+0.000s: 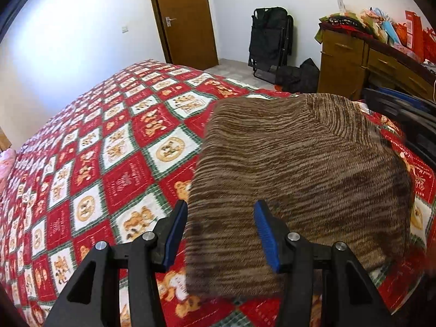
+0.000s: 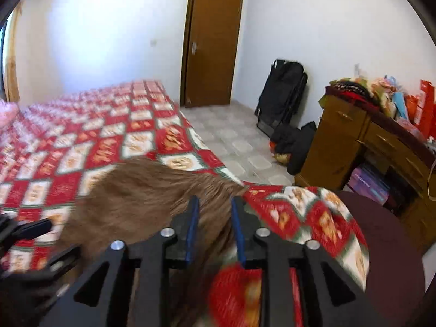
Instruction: Fold small clothes
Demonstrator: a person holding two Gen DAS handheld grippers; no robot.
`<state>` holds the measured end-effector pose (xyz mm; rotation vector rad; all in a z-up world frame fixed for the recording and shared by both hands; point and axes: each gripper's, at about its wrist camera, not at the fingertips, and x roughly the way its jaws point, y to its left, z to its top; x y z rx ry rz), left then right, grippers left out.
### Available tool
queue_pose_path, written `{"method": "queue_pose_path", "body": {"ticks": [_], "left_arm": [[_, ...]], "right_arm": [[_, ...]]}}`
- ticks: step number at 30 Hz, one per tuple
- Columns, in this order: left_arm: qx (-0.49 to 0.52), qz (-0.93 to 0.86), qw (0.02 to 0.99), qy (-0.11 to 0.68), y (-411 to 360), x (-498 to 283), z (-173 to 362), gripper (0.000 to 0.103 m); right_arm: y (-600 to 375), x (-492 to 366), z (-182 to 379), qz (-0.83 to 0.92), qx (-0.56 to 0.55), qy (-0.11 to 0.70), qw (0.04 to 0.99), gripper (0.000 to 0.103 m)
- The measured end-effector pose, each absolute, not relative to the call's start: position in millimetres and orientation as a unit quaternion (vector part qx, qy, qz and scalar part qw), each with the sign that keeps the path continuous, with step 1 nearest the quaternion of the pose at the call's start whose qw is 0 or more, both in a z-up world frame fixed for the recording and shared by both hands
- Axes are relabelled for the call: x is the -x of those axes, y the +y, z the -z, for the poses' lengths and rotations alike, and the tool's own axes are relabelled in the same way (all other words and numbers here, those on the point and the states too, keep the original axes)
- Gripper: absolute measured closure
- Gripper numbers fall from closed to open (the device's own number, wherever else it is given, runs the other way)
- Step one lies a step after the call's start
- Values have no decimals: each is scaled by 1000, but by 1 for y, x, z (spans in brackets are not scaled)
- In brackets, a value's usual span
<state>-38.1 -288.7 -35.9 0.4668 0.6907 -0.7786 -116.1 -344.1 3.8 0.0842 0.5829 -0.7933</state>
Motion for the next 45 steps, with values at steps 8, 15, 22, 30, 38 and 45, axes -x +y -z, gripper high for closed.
{"method": "queue_pose_path", "body": {"ticks": [8, 15, 22, 30, 38, 45], "left_arm": [[-207, 366, 850, 317, -249, 57, 27, 50], [-178, 340, 868, 317, -209, 71, 16, 40], [-142, 331, 883, 300, -189, 81, 0, 39], [-146, 302, 906, 258, -176, 97, -16, 39], [-129, 299, 914, 243, -169, 100, -26, 39], [-141, 303, 915, 226, -169, 108, -29, 39]], "right_arm": [[-278, 152, -1, 379, -113, 253, 883, 32], [-265, 164, 6, 412, -173, 245, 861, 26], [-232, 190, 1, 464, -118, 205, 854, 18], [-219, 196, -21, 467, -89, 154, 866, 11], [-217, 194, -23, 464, -84, 144, 870, 9], [-216, 195, -23, 465, -86, 140, 870, 9]]}}
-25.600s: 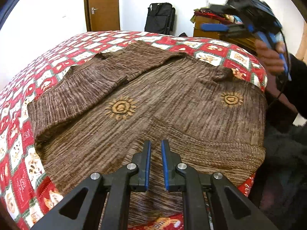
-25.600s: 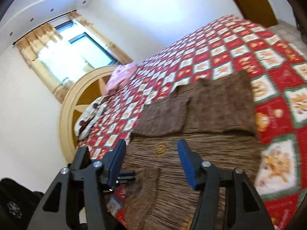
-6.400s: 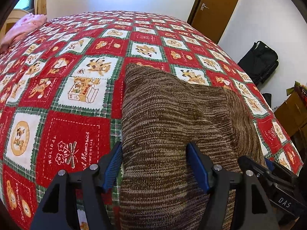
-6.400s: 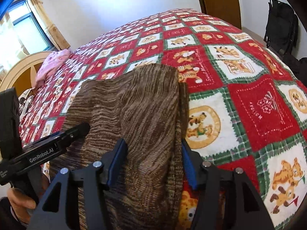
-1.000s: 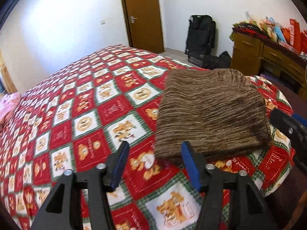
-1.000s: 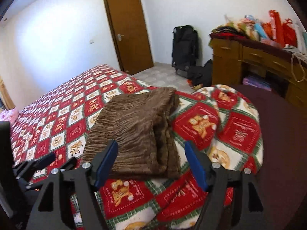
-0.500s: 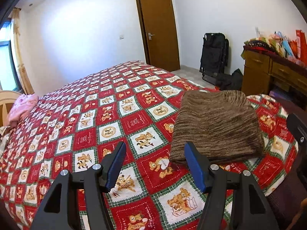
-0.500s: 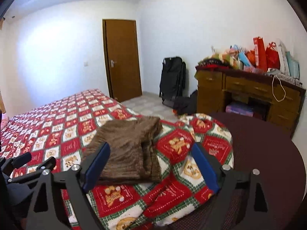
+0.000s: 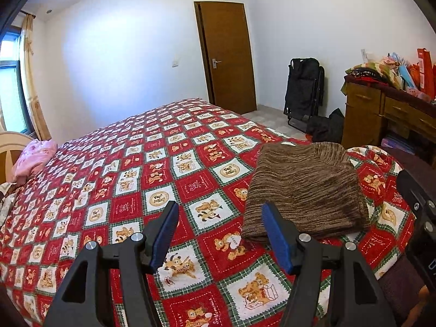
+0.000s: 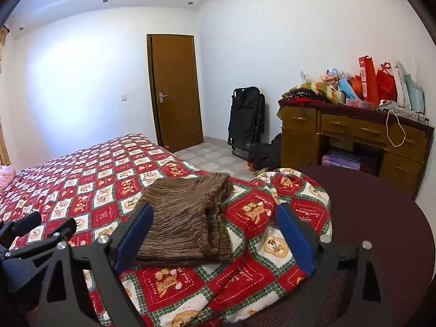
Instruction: Fold small clothes
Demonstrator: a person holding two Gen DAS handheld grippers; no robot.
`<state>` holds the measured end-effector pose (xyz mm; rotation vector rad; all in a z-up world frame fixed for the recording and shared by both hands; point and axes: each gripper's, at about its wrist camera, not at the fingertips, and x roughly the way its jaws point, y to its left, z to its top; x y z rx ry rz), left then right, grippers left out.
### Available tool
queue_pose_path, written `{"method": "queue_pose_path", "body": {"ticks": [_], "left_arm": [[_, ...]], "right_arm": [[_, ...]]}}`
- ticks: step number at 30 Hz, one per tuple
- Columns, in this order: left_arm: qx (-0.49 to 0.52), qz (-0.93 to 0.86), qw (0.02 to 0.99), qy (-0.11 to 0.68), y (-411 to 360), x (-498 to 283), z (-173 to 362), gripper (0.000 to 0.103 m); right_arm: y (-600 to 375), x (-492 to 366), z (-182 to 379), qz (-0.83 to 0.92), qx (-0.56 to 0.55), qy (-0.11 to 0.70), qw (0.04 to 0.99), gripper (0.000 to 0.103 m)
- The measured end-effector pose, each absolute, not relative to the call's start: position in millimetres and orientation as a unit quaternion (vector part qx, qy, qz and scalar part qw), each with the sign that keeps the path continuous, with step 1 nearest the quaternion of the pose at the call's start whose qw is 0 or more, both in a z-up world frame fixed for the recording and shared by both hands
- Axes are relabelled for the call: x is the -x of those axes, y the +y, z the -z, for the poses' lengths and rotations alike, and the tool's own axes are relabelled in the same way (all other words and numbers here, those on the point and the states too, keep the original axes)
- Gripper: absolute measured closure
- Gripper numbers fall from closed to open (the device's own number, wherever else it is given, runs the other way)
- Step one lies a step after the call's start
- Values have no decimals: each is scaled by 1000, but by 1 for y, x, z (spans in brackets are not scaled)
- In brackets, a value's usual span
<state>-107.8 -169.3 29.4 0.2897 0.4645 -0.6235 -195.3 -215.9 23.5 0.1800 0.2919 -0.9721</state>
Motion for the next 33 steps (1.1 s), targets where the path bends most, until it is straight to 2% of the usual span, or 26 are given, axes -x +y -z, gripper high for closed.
{"method": "queue_pose_path", "body": {"ticks": [33], "left_arm": [[-145, 303, 916, 218, -165, 109, -30, 39]], "right_arm": [[-213, 197, -25, 465, -91, 141, 870, 9]]}}
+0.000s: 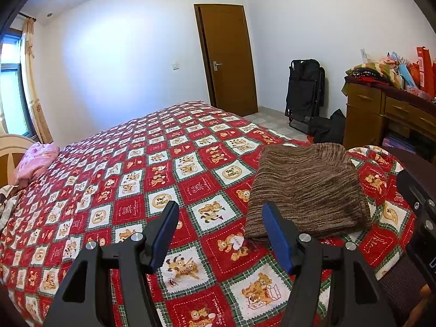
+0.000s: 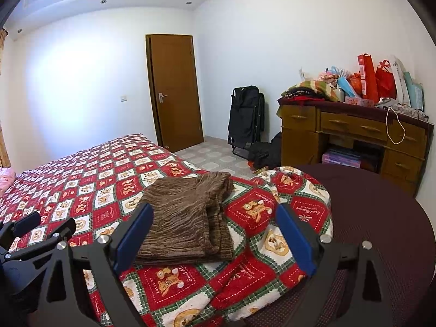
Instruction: Fold small clothes
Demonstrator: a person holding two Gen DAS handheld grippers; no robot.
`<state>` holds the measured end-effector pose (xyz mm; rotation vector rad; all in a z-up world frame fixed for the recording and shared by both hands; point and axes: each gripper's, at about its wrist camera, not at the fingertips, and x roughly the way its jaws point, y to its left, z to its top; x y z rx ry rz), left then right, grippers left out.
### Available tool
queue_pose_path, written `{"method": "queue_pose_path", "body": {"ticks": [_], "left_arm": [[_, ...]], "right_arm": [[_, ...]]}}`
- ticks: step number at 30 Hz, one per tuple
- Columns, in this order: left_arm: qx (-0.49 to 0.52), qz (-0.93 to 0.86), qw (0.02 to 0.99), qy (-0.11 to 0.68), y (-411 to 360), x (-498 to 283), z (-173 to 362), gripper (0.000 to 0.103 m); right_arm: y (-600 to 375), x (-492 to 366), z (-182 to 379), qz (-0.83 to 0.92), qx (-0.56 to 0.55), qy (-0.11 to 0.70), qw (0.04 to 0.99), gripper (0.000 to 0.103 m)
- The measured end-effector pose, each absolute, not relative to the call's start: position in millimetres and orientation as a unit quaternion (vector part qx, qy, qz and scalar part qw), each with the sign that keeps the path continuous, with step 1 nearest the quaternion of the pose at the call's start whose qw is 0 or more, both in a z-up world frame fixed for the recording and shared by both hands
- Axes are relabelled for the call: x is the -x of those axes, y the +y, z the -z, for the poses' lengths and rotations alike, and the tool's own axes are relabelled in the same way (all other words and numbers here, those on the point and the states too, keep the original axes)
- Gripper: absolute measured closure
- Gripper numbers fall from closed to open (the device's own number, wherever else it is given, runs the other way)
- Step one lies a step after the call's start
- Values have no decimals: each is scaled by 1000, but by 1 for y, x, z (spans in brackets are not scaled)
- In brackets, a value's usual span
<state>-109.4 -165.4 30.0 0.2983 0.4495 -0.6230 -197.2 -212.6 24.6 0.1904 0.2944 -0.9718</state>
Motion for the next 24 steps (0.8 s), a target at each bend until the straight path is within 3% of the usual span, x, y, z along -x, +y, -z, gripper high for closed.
{"method": "queue_pose_path", "body": {"ticks": [24], "left_arm": [[-151, 307, 915, 212, -166, 111, -31, 38]], "right_arm": [[-211, 199, -25, 466, -95, 137, 869, 9]]}}
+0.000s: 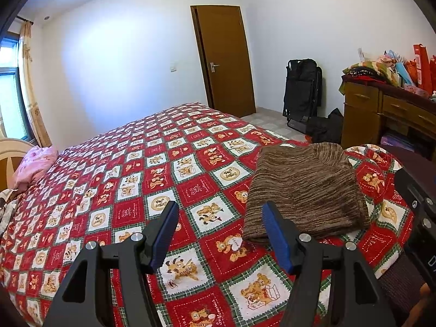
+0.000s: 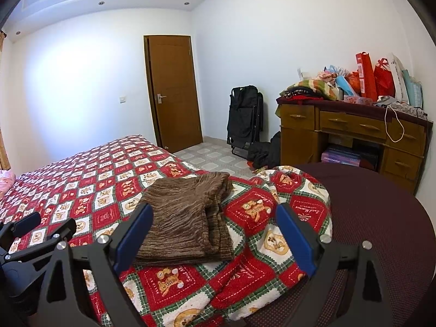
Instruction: Fold small clothes
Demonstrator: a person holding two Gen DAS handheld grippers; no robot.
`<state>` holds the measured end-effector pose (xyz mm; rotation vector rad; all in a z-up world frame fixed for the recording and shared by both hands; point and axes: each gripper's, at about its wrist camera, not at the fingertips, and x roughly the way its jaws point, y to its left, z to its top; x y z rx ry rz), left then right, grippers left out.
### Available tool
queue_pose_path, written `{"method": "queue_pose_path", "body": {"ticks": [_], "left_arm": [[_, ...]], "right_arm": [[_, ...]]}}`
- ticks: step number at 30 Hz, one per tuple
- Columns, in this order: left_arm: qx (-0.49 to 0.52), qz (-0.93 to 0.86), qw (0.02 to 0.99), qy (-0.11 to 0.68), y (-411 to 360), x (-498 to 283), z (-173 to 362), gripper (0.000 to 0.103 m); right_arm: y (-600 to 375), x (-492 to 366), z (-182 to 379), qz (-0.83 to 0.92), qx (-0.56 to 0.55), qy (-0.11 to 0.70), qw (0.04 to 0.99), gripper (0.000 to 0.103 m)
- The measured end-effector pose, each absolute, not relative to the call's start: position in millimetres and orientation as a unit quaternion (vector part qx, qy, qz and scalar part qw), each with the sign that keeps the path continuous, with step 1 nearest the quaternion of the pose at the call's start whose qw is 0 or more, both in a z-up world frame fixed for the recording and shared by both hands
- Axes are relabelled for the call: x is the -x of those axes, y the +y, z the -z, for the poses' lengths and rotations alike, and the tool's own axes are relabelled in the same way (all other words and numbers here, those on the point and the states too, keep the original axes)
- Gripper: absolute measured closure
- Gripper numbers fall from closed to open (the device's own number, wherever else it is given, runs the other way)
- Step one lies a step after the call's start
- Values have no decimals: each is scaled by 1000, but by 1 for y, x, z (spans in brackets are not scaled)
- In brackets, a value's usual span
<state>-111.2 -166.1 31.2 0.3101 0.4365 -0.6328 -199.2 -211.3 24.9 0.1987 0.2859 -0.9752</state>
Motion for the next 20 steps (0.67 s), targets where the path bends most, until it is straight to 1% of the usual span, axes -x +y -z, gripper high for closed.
{"method": "queue_pose_path", "body": {"ticks": [16, 20], "left_arm": [[-144, 320, 918, 187, -163, 116, -37, 38], [-138, 322, 915, 201, -162, 111, -37, 38]], "right_arm": [[-209, 202, -26, 469, -96, 134, 868, 9], [-209, 201, -25, 469, -97, 135, 867, 9]]}}
